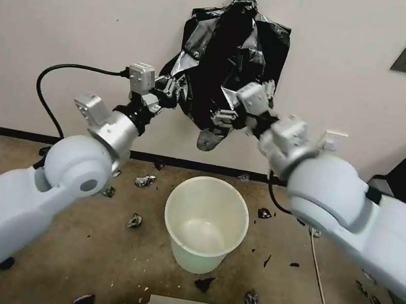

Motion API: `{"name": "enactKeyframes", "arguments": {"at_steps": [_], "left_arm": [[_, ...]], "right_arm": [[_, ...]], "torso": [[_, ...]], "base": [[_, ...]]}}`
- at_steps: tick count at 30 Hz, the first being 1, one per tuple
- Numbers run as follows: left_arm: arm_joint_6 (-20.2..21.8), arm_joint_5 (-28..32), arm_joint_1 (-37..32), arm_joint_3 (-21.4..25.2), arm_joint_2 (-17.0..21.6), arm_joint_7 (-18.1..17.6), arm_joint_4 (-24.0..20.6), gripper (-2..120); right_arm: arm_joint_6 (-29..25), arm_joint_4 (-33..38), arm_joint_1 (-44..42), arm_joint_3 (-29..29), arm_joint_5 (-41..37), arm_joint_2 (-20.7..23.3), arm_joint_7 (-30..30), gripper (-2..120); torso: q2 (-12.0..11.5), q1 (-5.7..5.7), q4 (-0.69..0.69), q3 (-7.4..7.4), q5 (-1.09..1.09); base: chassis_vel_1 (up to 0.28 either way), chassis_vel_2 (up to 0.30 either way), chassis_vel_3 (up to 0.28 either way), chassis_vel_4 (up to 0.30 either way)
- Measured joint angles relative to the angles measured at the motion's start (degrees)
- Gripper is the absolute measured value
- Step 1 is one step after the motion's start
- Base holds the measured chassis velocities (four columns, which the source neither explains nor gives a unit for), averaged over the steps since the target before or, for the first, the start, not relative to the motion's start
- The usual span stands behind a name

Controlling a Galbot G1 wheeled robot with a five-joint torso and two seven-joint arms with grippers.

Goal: Place a trash bag onto the trash bin.

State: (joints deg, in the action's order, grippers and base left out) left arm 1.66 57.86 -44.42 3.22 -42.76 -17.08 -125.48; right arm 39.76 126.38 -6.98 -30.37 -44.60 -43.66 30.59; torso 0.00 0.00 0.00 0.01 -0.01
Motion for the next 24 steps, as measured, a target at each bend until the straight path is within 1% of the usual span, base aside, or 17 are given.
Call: {"name": "enactKeyframes", "arguments": {"at_steps": [2, 3, 5, 6, 10, 11, 12, 13, 15, 16, 19, 21, 23, 24], "left_arm": [[0.0, -0.1, 0.1, -0.1, -0.3, 0.0, -0.1, 0], [0.0, -0.1, 0.1, -0.1, -0.3, 0.0, -0.1, 0], [0.0, -0.1, 0.3, -0.3, -0.5, 0.1, -0.1, 0], [0.0, -0.1, 0.3, -0.3, -0.5, 0.1, -0.1, 0], [0.0, -0.1, 1.1, -1.2, -0.9, 0.1, -0.1, 0], [0.0, -0.1, 1.1, -1.2, -0.9, 0.1, -0.1, 0], [0.0, -0.1, 1.2, -1.4, -1.0, 0.1, -0.1, 0], [0.0, -0.2, 1.3, -1.5, -1.0, 0.1, -0.2, 0], [0.0, -0.2, 1.3, -1.7, -0.9, 0.1, -0.4, 0], [0.0, -0.2, 1.3, -1.7, -0.9, 0.1, -0.4, 0], [0.0, -0.2, 1.4, -1.7, -1.0, 0.1, -0.7, 0], [0.0, -0.3, 1.5, -1.7, -1.1, 0.1, -0.7, 0], [0.0, -0.3, 1.5, -1.7, -1.3, 0.1, -0.9, 0], [0.0, -0.3, 1.5, -1.7, -1.3, 0.1, -0.9, 0]], "right_arm": [[1.8, -0.7, 2.7, -2.4, -0.2, 0.2, 0.6, 100], [1.8, -0.7, 2.7, -2.4, -0.2, 0.2, 0.6, 100], [2.1, -0.8, 5.1, -5.0, -0.2, 0.5, 0.9, 100], [2.1, -0.8, 5.1, -5.0, -0.2, 0.5, 0.9, 100], [2.1, -2.9, 10.1, -10.0, -0.1, -0.2, 3.3, 100], [2.1, -2.9, 10.1, -10.0, -0.1, -0.2, 3.3, 100], [2.1, -3.4, 11.4, -11.3, -0.2, -0.4, 3.9, 100], [2.1, -3.9, 13.1, -12.7, -0.4, -0.5, 4.3, 98], [2.1, -3.9, 16.3, -15.5, -2.5, -0.1, 4.8, 91], [2.1, -3.9, 16.3, -15.5, -2.5, -0.1, 4.8, 91], [2.0, -3.6, 20.3, -19.8, -6.7, 0.8, 6.4, 86], [2.0, -3.6, 21.2, -20.9, -7.5, 1.2, 7.0, 84], [2.0, -3.6, 22.3, -22.4, -9.2, 1.9, 8.1, 75], [2.0, -3.6, 22.3, -22.4, -9.2, 1.9, 8.1, 75]], "torso": [[0.0, 0.0, 0.0, 0.0, 0.0], [0.0, 0.0, 0.0, 0.0, 0.0], [0.0, 0.0, 0.0, 0.0, 0.01], [0.0, 0.0, 0.0, 0.0, 0.01], [0.0, 0.0, -0.01, 0.0, 0.02], [0.0, 0.0, -0.01, 0.0, 0.02], [0.0, 0.0, 0.0, 0.0, 0.01], [0.0, 0.0, 0.0, 0.0, 0.01], [0.0, 0.0, 0.0, 0.0, 0.01], [0.0, 0.0, 0.0, 0.0, 0.01], [0.0, 0.0, 0.0, -0.01, 0.01], [0.0, 0.0, 0.0, -0.01, 0.01], [0.0, 0.0, 0.0, -0.01, 0.01], [0.0, 0.0, 0.0, -0.01, 0.01]], "base": [[0.0, 0.0, 0.0, 0.0], [0.0, 0.0, 0.0, 0.0], [0.0, 0.0, 0.0, 0.0], [0.0, 0.0, 0.0, 0.0], [0.0, 0.0, 0.0, 0.0], [0.0, 0.0, 0.0, 0.0], [0.0, 0.0, 0.0, 0.0], [0.0, 0.0, 0.0, 0.0], [0.0, 0.0, 0.0, 0.0], [0.0, 0.0, 0.0, 0.0], [0.0, 0.0, 0.0, 0.0], [0.0, 0.0, 0.0, 0.0], [0.0, 0.0, 0.0, 0.0], [0.0, 0.0, 0.0, 0.0]]}}
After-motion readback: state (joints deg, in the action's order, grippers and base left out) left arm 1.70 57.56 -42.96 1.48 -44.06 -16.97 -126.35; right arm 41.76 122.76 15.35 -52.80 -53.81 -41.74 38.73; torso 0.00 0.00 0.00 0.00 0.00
